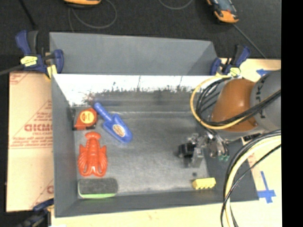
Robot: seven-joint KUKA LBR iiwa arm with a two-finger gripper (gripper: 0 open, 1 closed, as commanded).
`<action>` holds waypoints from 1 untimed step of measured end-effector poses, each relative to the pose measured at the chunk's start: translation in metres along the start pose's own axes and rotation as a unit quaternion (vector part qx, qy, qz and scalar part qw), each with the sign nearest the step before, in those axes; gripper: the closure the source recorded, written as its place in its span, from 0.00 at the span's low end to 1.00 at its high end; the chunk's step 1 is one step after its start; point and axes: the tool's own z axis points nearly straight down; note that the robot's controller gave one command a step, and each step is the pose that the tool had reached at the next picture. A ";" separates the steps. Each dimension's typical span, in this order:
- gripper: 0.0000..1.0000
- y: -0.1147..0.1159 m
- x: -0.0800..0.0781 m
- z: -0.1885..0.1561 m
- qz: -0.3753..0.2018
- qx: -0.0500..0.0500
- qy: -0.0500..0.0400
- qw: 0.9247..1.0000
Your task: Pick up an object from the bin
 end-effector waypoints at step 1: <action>1.00 0.000 0.000 0.000 -0.001 0.000 0.000 1.000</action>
Offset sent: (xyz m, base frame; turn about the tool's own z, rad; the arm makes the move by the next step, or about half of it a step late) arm 0.0251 -0.0227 0.1304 -0.0367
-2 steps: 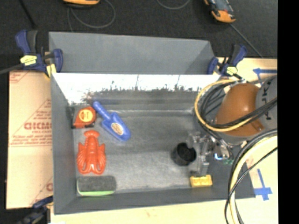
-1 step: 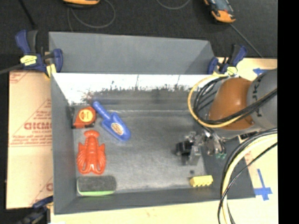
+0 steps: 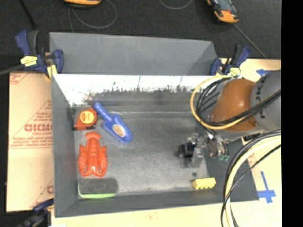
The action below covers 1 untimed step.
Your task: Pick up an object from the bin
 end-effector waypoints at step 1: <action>1.00 -0.023 -0.028 -0.131 -0.017 0.000 0.000 1.000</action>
Offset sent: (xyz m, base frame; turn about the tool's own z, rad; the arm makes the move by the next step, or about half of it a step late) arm 0.0000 0.0000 0.0000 0.0000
